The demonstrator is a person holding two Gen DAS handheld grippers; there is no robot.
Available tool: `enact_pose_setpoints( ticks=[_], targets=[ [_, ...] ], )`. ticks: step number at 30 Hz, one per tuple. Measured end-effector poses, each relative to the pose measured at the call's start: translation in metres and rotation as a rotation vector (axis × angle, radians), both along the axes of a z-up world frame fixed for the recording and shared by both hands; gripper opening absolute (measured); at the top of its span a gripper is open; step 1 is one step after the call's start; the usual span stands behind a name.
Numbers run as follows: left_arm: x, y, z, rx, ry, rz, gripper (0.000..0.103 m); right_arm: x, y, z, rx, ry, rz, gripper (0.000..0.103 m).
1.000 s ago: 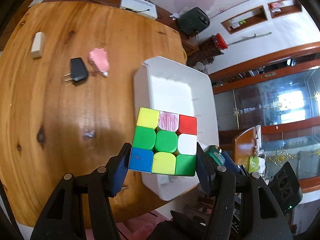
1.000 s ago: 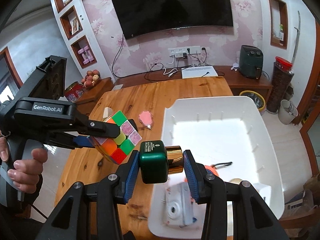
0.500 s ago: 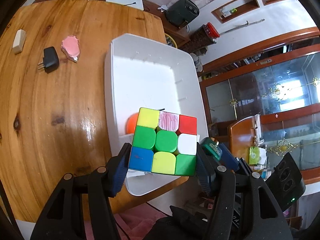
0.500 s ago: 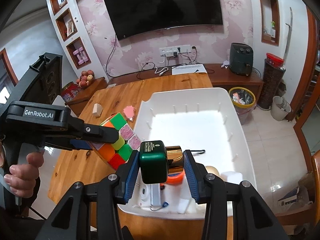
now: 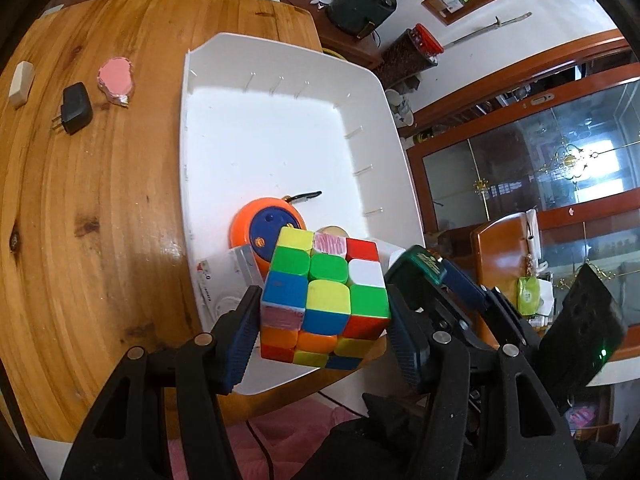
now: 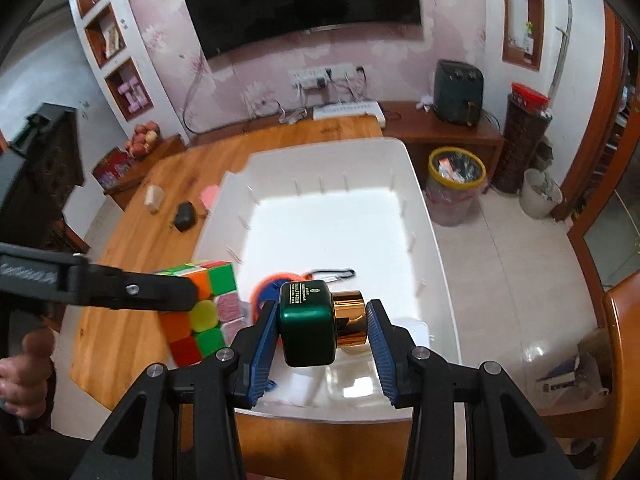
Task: Organize rigid objects
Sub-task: 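Lower the cube into the bin with left tool while right tool lowers the green box in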
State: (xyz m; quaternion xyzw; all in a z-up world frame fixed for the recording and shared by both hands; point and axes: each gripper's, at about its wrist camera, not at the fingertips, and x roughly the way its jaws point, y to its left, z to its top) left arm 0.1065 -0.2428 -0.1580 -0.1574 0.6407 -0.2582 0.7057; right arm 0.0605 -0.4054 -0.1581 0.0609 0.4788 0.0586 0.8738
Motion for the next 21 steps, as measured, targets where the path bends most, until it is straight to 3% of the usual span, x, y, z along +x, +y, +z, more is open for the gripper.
enact_pose_setpoints(
  ticks=[16,21],
  targets=[
    [0.005,-0.012,-0.010,0.107,0.049,-0.030,0.065,0.043,-0.008,-0.047,-0.031,0.184,0.043,0.044],
    [0.007,-0.011,-0.011,0.105,0.060,-0.014,0.067,0.052,-0.009,-0.060,-0.031,0.233,0.055,0.045]
  ],
)
